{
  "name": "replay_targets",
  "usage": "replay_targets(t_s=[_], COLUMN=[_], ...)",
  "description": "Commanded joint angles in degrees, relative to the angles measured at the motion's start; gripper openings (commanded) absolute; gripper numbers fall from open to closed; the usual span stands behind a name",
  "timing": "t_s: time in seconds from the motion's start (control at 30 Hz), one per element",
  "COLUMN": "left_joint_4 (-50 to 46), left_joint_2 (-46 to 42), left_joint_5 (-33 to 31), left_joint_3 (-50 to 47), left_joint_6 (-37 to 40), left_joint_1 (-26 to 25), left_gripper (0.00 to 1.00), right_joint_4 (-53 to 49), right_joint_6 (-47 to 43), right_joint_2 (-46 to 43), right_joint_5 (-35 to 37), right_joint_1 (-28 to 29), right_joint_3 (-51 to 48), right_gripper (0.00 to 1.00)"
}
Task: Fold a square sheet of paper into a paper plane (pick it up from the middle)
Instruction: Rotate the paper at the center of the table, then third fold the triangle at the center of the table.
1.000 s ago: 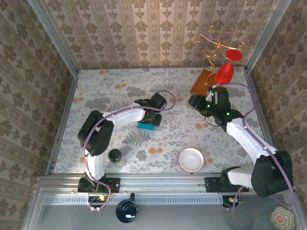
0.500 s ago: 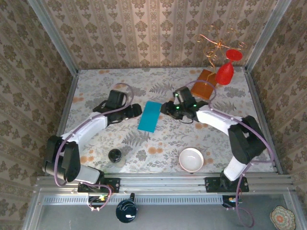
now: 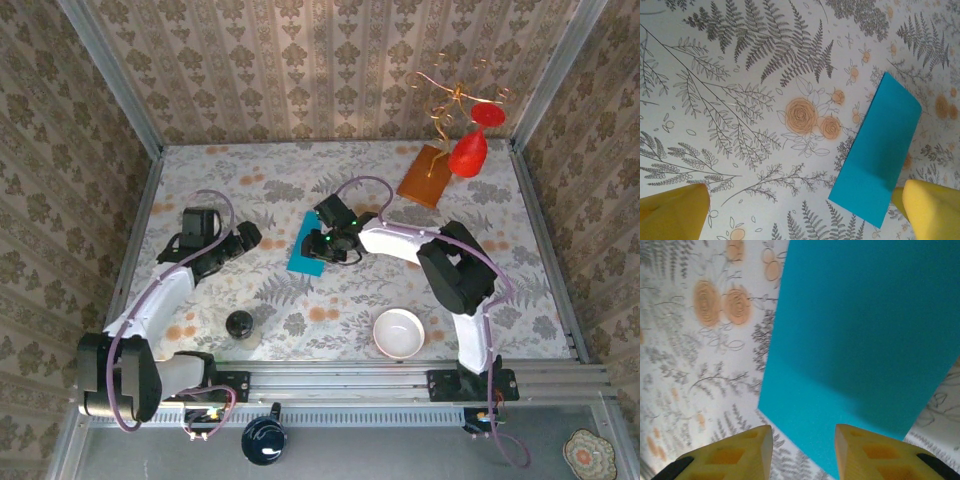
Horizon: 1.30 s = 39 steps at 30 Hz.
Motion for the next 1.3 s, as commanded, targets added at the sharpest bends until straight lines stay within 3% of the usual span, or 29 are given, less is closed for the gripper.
replay_targets(t_s=[0.0,0.37,0.6,0.73,0.93,1.27], left_joint_4=[-1.75,-0.93,4.81,8.88,8.97,12.13], left_joint_2=[-0.15,4.67,9.23,13.32,16.24,20.62], left_joint_5=[2.04,5.31,10.66,14.05,14.77,17.09], left_joint_3=[0.45,3.44,3.25,3.33,4.38,3.29], left_joint_6=[-0.63,2.09,-0.16,-3.09,-5.20,-10.03], left_joint_1=[0.30,-3.03,-6.67,-8.37,-12.29,-17.12], left_gripper=[1.00,0.99,0.98,0.96,0.92,0.74], right_joint_4=[-5.01,-13.74,-15.75,-6.80,5.25,6.02], right_joint_6=[-2.57,-16.08,-29.39,-22.79,-4.64,-2.25], right_joint_2=[2.18,3.52,-3.72,-8.67,-10.69,-6.06], right_joint_5=[2.25,4.38,3.16,-2.19,0.61,-2.28], right_joint_1=[0.06,-0.66,-1.45,-1.57,-2.49,-4.31], right_joint_3=[2.16,-0.71,-4.32,-5.00,-11.47,-12.47], right_gripper=[0.40,0.40,0.39,0.42,0.41,0.35])
